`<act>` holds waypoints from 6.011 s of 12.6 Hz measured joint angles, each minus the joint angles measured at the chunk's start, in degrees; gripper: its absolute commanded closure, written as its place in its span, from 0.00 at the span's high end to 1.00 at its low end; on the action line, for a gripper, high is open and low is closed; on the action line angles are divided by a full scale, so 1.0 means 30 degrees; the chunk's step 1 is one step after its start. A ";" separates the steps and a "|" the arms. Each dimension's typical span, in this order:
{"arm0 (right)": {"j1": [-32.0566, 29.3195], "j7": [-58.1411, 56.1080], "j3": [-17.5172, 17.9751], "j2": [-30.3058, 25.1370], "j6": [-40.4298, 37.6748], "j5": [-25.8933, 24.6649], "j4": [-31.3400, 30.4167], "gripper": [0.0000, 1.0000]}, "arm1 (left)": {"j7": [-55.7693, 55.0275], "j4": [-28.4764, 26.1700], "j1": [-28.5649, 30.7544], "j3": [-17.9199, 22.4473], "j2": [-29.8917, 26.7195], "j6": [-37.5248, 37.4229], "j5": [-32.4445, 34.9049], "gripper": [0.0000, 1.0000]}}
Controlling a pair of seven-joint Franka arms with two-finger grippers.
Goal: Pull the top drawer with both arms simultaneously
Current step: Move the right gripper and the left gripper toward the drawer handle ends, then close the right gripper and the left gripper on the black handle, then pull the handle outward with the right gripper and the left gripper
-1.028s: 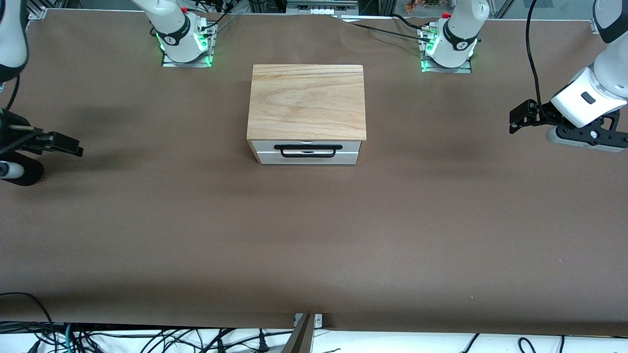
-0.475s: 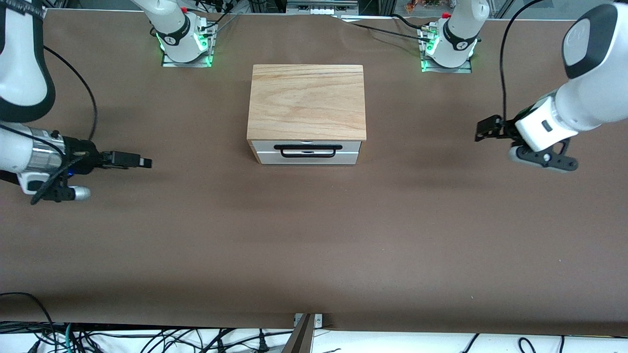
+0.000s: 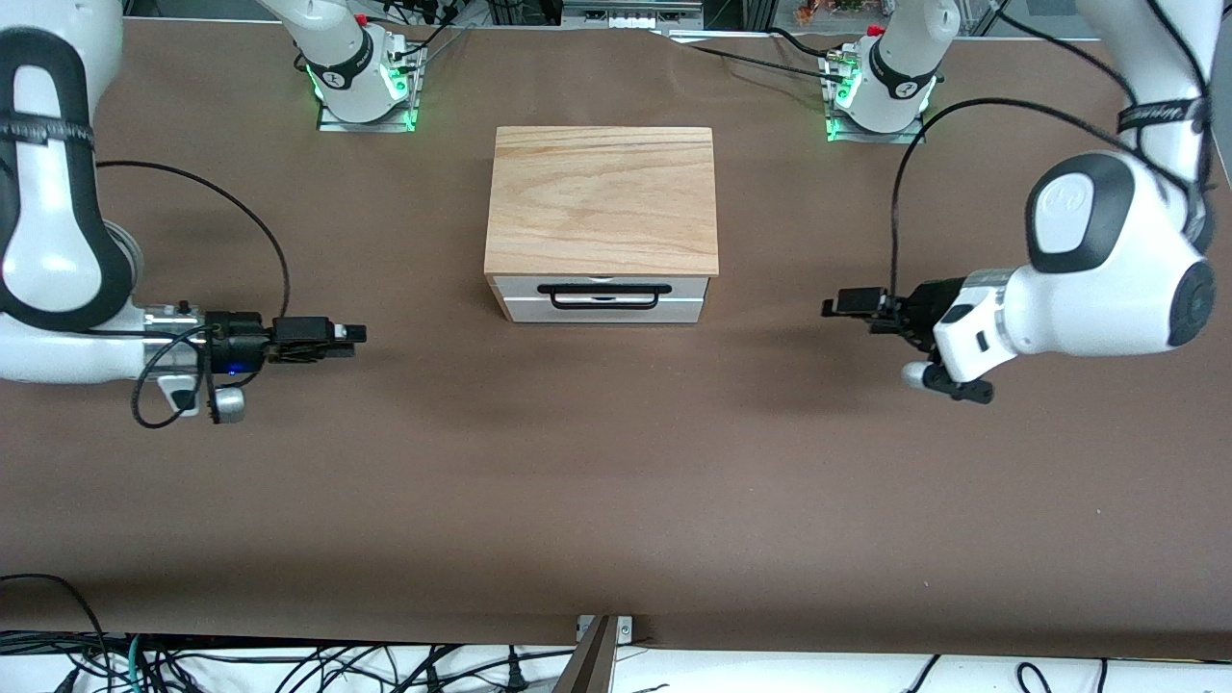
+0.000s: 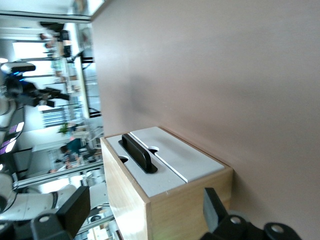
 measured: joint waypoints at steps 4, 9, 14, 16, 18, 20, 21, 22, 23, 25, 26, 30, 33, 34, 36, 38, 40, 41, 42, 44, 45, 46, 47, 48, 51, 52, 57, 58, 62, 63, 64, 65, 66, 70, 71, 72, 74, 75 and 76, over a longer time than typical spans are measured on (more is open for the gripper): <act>0.0256 -0.5137 0.0077 0.1741 -0.1699 0.3655 -0.2042 1.00 | 0.0494 0.0134 -0.1202 -0.0018 0.1364 0.1735 -0.4487 1.00; 0.2126 -0.5966 0.0143 0.2234 -0.1682 0.6725 -0.2308 1.00 | 0.6958 0.0142 -0.1393 0.0029 0.4050 0.1942 -1.2696 1.00; 0.4520 -0.7420 0.0169 0.3812 -0.1611 1.0438 -0.2404 1.00 | 1.1371 -0.0372 -0.2392 -0.0523 0.5752 0.1865 -1.6519 0.92; 0.5295 -0.7788 0.0171 0.4359 -0.1444 1.1142 -0.2406 1.00 | 1.3704 -0.1748 -0.2440 -0.0991 0.5873 0.1850 -1.8789 0.92; 0.5646 -0.7861 0.0173 0.4585 -0.1269 1.1304 -0.2407 1.00 | 1.5210 -0.2860 -0.2566 -0.1201 0.5941 0.1850 -1.9426 0.91; 0.5889 -0.7875 0.0173 0.4680 -0.1139 1.1317 -0.2406 1.00 | 1.5707 -0.3530 -0.2723 -0.1258 0.5981 0.1847 -1.9505 0.68; 0.6013 -0.7875 0.0173 0.4698 -0.1103 1.1356 -0.2406 1.00 | 1.5918 -0.3763 -0.2823 -0.1330 0.5983 0.1847 -1.9708 0.67; 0.6139 -0.7875 0.0173 0.4704 -0.1063 1.1478 -0.2406 0.99 | 1.6177 -0.3982 -0.2954 -0.1387 0.5985 0.1847 -1.9960 0.67; 0.6276 -0.7876 0.0173 0.4705 -0.1025 1.1660 -0.2406 0.91 | 1.6474 -0.4226 -0.3084 -0.1418 0.5989 0.1847 -2.0203 0.67; 0.6452 -0.7876 0.0174 0.4712 -0.0940 1.1852 -0.2407 0.50 | 1.6847 -0.4642 -0.3228 -0.1418 0.6034 0.1849 -2.0329 0.67; 0.6466 -0.7885 0.0173 0.4727 -0.0935 1.1870 -0.2413 0.31 | 1.6957 -0.4659 -0.3227 -0.1417 0.6115 0.1851 -2.0432 0.67; 0.6464 -0.8098 0.0108 0.4994 -0.0930 1.1924 -0.2432 0.27 | 1.7386 -0.4681 -0.3302 -0.1412 0.6499 0.1851 -2.0461 0.52; 0.6452 -0.8139 0.0089 0.5084 -0.0931 1.1948 -0.2459 0.29 | 1.7879 -0.4690 -0.3388 -0.1417 0.6858 0.1851 -2.0461 0.24; 0.6452 -0.8163 0.0088 0.5088 -0.0934 1.1948 -0.2514 0.29 | 1.7937 -0.4690 -0.3388 -0.1418 0.6882 0.1851 -2.0461 0.21; 0.6453 -0.8359 0.0089 0.5089 -0.0941 1.1948 -0.2679 0.29 | 1.7986 -0.4689 -0.3388 -0.1419 0.6881 0.1848 -2.0461 0.12; 0.6456 -0.8412 0.0098 0.5087 -0.0980 1.1963 -0.2770 0.29 | 1.8035 -0.4690 -0.3383 -0.1418 0.6893 0.1836 -2.0466 0.09; 0.6456 -0.8413 0.0100 0.5087 -0.1041 1.1974 -0.2823 0.29 | 1.8041 -0.4690 -0.3382 -0.1418 0.6894 0.1835 -2.0469 0.08; 0.6457 -0.8413 0.0102 0.5086 -0.1061 1.1978 -0.2853 0.29 | 1.8041 -0.4690 -0.3382 -0.1417 0.6894 0.1835 -2.0469 0.07; 0.6458 -0.8415 0.0105 0.5086 -0.1086 1.1995 -0.2885 0.29 | 1.8041 -0.4690 -0.3382 -0.1417 0.6894 0.1835 -2.0469 0.07; 0.6459 -0.8477 0.0107 0.5084 -0.1172 1.2017 -0.2962 0.29 | 1.8041 -0.4690 -0.3379 -0.1424 0.6895 0.1835 -2.0469 0.05; 0.6460 -0.8556 0.0109 0.5083 -0.1245 1.2030 -0.3025 0.28 | 1.8041 -0.4690 -0.3378 -0.1425 0.6895 0.1836 -2.0469 0.03; 0.6460 -0.8654 0.0110 0.5078 -0.1316 1.2056 -0.3097 0.27 | 1.8041 -0.4690 -0.3377 -0.1425 0.6895 0.1837 -2.0469 0.01; 0.6460 -0.8746 0.0112 0.5065 -0.1353 1.2106 -0.3159 0.25 | 1.8041 -0.4690 -0.3376 -0.1428 0.6896 0.1839 -2.0469 0.00; 0.6460 -0.8800 0.0112 0.5053 -0.1381 1.2146 -0.3195 0.23 | 1.8041 -0.4690 -0.3372 -0.1433 0.6897 0.1839 -2.0469 0.00; 0.6453 -0.8879 0.0112 0.4968 -0.1503 1.2260 -0.3339 0.07 | 1.8041 -0.4690 -0.3361 -0.1447 0.6904 0.1856 -2.0469 0.00; 0.6449 -0.8889 0.0103 0.4918 -0.1537 1.2295 -0.3389 0.07 | 1.8042 -0.4686 -0.3354 -0.1458 0.6903 0.1848 -2.0469 0.00; 0.6448 -0.8892 0.0098 0.4905 -0.1522 1.2321 -0.3392 0.06 | 1.7936 -0.4634 -0.3349 -0.1460 0.6907 0.1857 -2.0468 0.00; 0.6442 -0.8899 0.0091 0.4903 -0.1507 1.2333 -0.3371 0.06 | 1.7795 -0.4571 -0.3350 -0.1459 0.6914 0.1888 -2.0466 0.00; 0.6308 -0.8797 0.0057 0.5011 -0.1166 1.2387 -0.2746 0.06 | 1.6742 -0.3595 -0.3367 -0.1385 0.7278 0.2079 -2.0344 0.00; 0.6271 -0.8669 0.0038 0.5163 -0.1127 1.2416 -0.2465 0.06 | 1.6419 -0.3164 -0.3361 -0.1351 0.7518 0.2061 -2.0253 0.00; 0.6199 -0.8475 0.0028 0.5398 -0.1119 1.2461 -0.2035 0.06 | 1.6074 -0.2647 -0.3358 -0.1306 0.7797 0.2060 -2.0169 0.00; 0.6115 -0.8247 0.0029 0.5680 -0.1124 1.2514 -0.1554 0.06 | 1.5621 -0.2101 -0.3349 -0.1263 0.8098 0.2058 -2.0100 0.00; 0.6034 -0.7954 0.0027 0.5979 -0.1119 1.2567 -0.1008 0.06 | 1.5157 -0.1557 -0.3345 -0.1208 0.8394 0.2060 -2.0082 0.00; 0.5647 -0.6714 0.0036 0.7345 -0.1036 1.2625 0.1531 0.06 | 1.3586 0.0818 -0.3340 -0.1022 0.9700 0.2189 -2.0066 0.00; 0.5556 -0.6399 0.0044 0.7600 -0.0989 1.2625 0.2036 0.06 | 1.3285 0.1391 -0.3343 -0.1003 1.0007 0.2235 -2.0061 0.00; 0.5479 -0.6235 0.0046 0.7784 -0.0913 1.2624 0.2434 0.06 | 1.3049 0.1914 -0.3351 -0.0994 1.0296 0.2287 -2.0060 0.00; 0.5348 -0.5951 0.0071 0.8132 -0.0818 1.2623 0.3124 0.06 | 1.2674 0.2690 -0.3359 -0.0973 1.0730 0.2360 -2.0051 0.00; 0.5294 -0.5739 0.0083 0.8322 -0.0759 1.2623 0.3484 0.06 | 1.2532 0.2987 -0.3360 -0.0974 1.0870 0.2467 -2.0052 0.00; 0.5239 -0.5576 0.0106 0.8524 -0.0642 1.2624 0.3904 0.05 | 1.2433 0.3268 -0.3362 -0.0974 1.0989 0.2648 -2.0054 0.00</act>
